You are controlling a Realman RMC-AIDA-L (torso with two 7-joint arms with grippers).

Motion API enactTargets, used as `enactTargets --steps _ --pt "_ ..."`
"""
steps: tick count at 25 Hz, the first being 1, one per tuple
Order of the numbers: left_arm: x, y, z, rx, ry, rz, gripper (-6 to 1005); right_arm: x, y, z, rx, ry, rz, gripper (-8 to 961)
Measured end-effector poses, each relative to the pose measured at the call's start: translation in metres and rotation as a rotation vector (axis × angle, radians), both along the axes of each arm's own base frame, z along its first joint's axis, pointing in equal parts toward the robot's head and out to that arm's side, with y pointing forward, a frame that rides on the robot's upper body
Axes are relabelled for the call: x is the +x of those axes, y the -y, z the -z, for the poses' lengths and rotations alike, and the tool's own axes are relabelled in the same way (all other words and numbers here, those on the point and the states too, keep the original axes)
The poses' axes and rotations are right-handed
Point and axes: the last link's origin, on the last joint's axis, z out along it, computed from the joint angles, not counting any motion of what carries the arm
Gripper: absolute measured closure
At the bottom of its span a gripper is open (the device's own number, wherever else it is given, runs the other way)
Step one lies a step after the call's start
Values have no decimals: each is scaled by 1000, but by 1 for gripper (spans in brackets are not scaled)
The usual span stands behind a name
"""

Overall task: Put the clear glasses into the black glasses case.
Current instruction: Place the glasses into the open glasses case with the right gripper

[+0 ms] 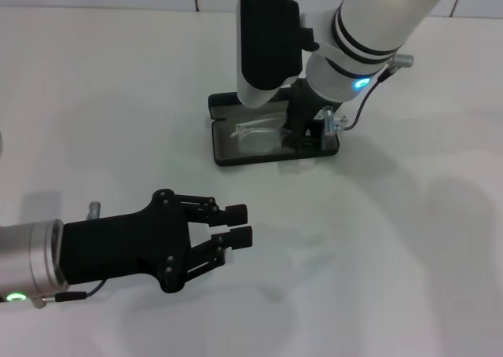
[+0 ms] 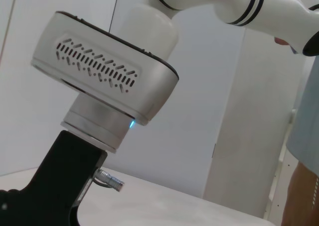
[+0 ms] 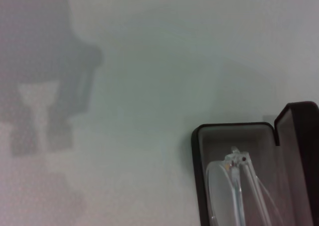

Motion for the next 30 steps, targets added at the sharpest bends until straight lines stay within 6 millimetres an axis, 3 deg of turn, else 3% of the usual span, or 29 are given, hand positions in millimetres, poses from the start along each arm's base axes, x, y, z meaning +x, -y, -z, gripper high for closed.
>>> enactTargets --steps 25,30 --pt "0 -2 1 3 -4 -1 732 6 -1 2 14 -34 33 848" --pt "0 -2 1 4 -6 -5 731 6 -1 3 14 -33 28 775"
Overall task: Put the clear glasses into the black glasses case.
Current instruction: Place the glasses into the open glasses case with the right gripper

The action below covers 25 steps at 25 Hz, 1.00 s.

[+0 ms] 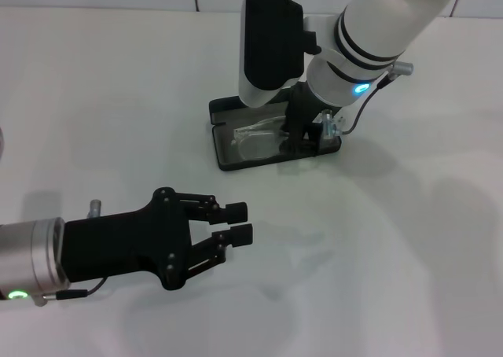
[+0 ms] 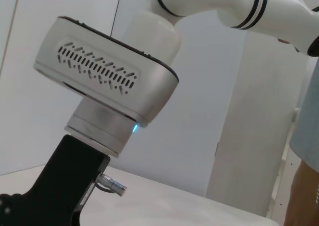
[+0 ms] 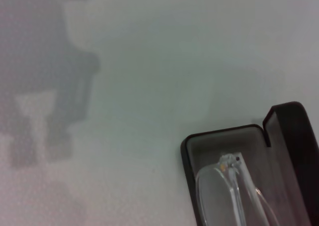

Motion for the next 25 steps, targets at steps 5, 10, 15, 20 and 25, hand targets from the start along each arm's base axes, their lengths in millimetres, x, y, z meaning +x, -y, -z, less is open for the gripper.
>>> enactTargets --steps 5,10,15,20,25 --pt "0 0 0 0 0 0 731 -2 0 0 0 3 -9 778" --pt "0 0 0 0 0 0 731 -6 0 -1 -2 0 -22 776" --pt "0 0 0 1 0 1 730 -9 1 -1 -4 -6 -31 770" --pt "0 0 0 0 0 -1 730 -12 1 -1 -1 -4 -42 764" --pt "-1 1 0 0 0 -4 729 -19 0 -7 31 -14 -87 757"
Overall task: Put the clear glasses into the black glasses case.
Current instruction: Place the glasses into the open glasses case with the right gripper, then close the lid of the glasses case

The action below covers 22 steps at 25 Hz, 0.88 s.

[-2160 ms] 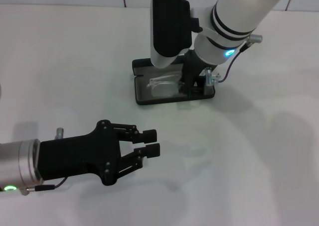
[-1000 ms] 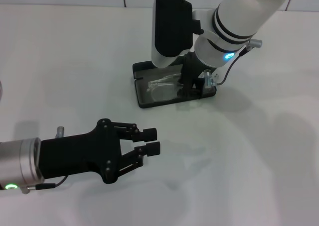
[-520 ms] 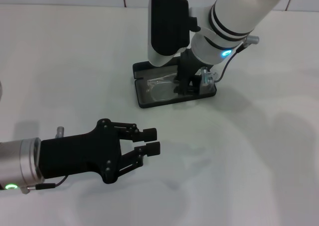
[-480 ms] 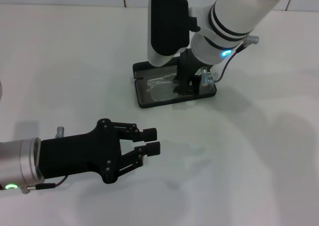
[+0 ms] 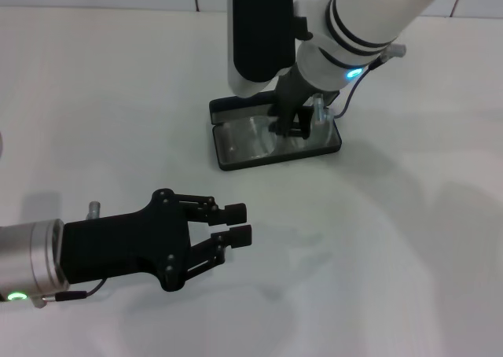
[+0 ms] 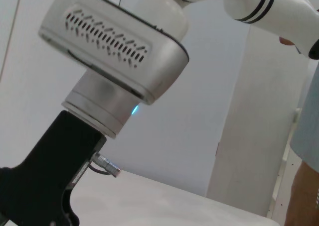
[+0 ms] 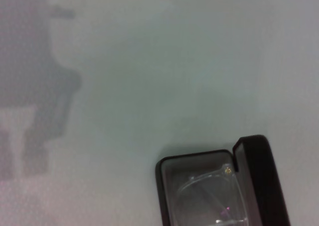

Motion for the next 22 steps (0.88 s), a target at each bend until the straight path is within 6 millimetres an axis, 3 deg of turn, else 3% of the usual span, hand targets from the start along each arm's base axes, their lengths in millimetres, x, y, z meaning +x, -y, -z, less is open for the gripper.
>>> enactTargets --steps 11,16,19,22 --pt "1 0 0 -1 4 2 729 -2 7 -7 7 -54 -13 743" --pt "-2 -5 -7 46 24 -27 728 1 15 -23 41 -199 15 737" --pt "-3 -9 -13 86 44 -52 728 16 21 -46 95 -355 70 733" --pt "0 -18 -20 136 86 -89 728 42 29 -67 127 -527 158 729"
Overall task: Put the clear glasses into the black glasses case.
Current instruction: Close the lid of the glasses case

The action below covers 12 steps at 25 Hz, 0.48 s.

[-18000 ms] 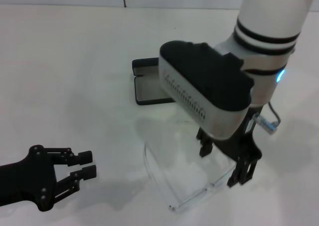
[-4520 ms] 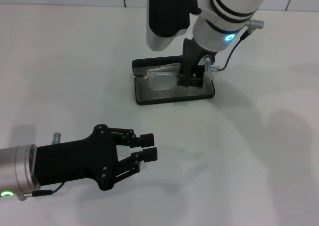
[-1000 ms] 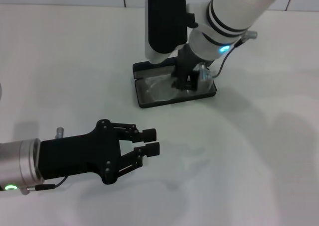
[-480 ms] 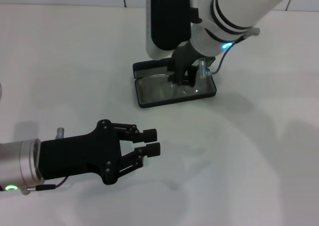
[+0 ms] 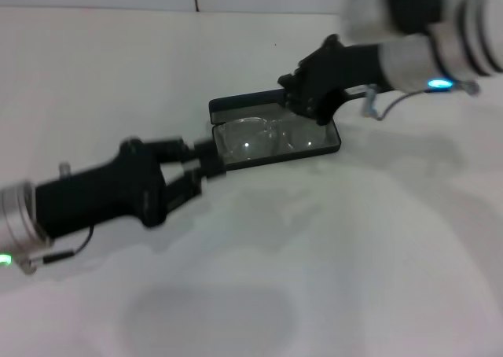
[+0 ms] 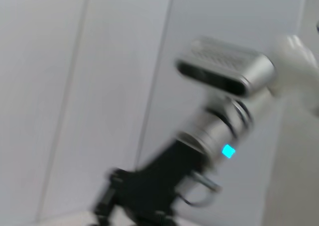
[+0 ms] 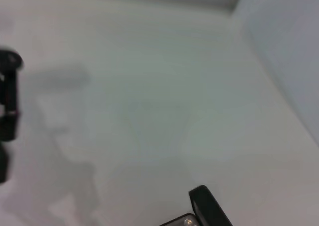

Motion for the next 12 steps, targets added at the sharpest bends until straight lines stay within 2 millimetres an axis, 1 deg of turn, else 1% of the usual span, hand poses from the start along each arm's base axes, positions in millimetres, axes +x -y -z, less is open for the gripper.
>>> enactTargets --steps 2,4,5,6,7,8,9,12 --pt "5 -9 -3 19 20 -11 728 15 7 -12 -12 -146 44 727" --pt "14 -20 -4 30 28 -3 727 41 20 -28 -44 -337 87 724" --pt "19 -27 -2 32 24 2 727 50 24 -34 -48 -396 92 723" --pt "25 -34 0 34 21 7 727 67 31 -41 -55 -476 113 722" --pt "25 -34 0 34 21 7 727 82 36 -45 -58 -533 132 720" --pt "34 -48 3 35 9 -15 727 94 40 -49 -63 -587 149 719" --pt "36 -53 4 35 5 -26 727 105 45 -50 -73 -637 166 718" --pt "47 -75 10 12 -22 -90 727 138 61 -51 -103 -792 214 714"
